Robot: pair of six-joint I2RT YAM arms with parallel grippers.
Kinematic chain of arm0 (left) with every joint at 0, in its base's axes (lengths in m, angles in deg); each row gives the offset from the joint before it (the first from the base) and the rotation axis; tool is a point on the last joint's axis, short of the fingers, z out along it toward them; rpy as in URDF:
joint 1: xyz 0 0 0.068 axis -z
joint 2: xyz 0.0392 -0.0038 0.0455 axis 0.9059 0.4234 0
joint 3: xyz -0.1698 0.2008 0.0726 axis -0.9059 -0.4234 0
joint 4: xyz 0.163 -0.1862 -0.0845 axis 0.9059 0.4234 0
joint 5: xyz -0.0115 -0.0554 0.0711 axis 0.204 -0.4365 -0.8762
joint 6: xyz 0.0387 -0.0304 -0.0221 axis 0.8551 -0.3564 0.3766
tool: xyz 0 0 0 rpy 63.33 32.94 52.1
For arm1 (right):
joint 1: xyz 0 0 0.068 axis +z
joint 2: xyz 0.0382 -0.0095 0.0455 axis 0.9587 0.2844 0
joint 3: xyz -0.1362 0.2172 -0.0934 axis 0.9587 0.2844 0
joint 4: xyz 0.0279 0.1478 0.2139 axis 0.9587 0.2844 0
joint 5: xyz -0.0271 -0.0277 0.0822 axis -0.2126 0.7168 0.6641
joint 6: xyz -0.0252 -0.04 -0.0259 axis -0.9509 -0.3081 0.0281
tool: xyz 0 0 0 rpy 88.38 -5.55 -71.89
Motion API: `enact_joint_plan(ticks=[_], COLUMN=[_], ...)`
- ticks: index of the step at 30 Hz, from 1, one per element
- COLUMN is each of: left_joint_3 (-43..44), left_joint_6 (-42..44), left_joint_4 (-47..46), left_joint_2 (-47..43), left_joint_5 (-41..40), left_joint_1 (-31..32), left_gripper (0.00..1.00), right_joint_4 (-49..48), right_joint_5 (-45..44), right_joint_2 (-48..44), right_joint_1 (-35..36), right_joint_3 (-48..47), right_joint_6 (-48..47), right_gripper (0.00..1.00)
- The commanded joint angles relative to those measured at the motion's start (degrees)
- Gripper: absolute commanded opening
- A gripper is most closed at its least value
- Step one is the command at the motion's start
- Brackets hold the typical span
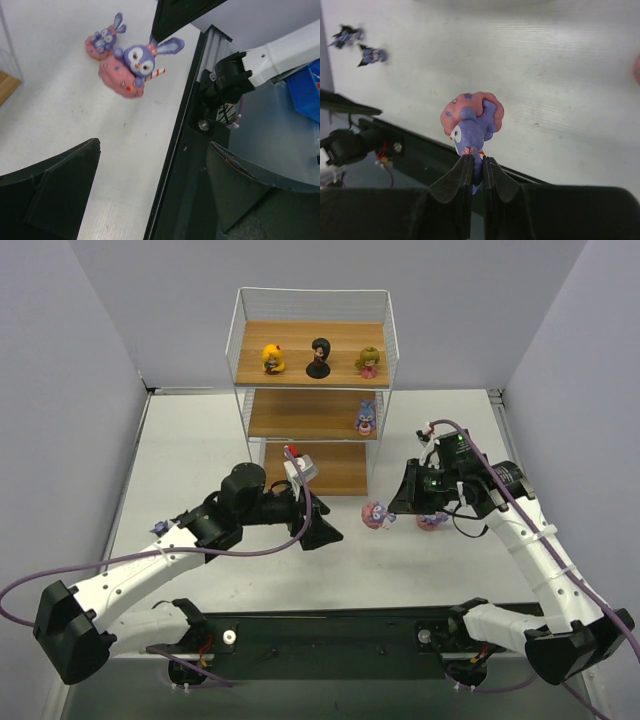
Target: Place and organize the plastic toys onto the shelf
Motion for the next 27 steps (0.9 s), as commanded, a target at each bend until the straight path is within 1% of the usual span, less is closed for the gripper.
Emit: enact_joint_plan(ticks=[1, 3, 6, 10, 15, 22, 27], left_joint_3=[7.4, 10.5, 12.8, 15.7, 17.8, 18.9, 19.3], left_joint_6=[4.0, 7.2, 11.8, 14.5, 18.4, 21.6, 22.3], left_joint_4=[-1.2, 3.2, 7.9, 11.4, 16.0, 18.7, 18.8], left_joint_2=[1.3, 1.8, 2.8, 6.0, 8.5, 10.2, 10.5], left_joint_5=[10.3, 9.9, 5.8, 3.6, 1.5, -1.5, -3.2], left_joint_1=[0.6, 1.7, 3.7, 7.7, 10.2, 10.9, 10.9], left_gripper=[0.97, 0.97, 0.97, 0.97, 0.95, 0.94, 0.86], right_joint_4=[7.7, 8.2, 8.6, 8.6, 8.7, 8.7, 8.8], right_joint_5=[11.2, 11.7, 11.9, 11.5, 10.6, 9.9, 10.1], right_joint_2=[-0.7, -0.9, -1.1, -0.7, 0.5, 2.1, 2.5], right_joint_1=[4.1, 5.2, 8.2, 11.8, 15.8, 18.6, 19.2], right_joint_3=[-5.8, -7.3, -8.4, -9.8, -10.4, -11.6, -11.6], right_joint_6=[0.5, 2.0, 3.8, 5.7, 6.6, 7.2, 6.6], right_gripper=[0.0, 0.0, 0.0, 0.0, 0.0, 0.0, 0.0])
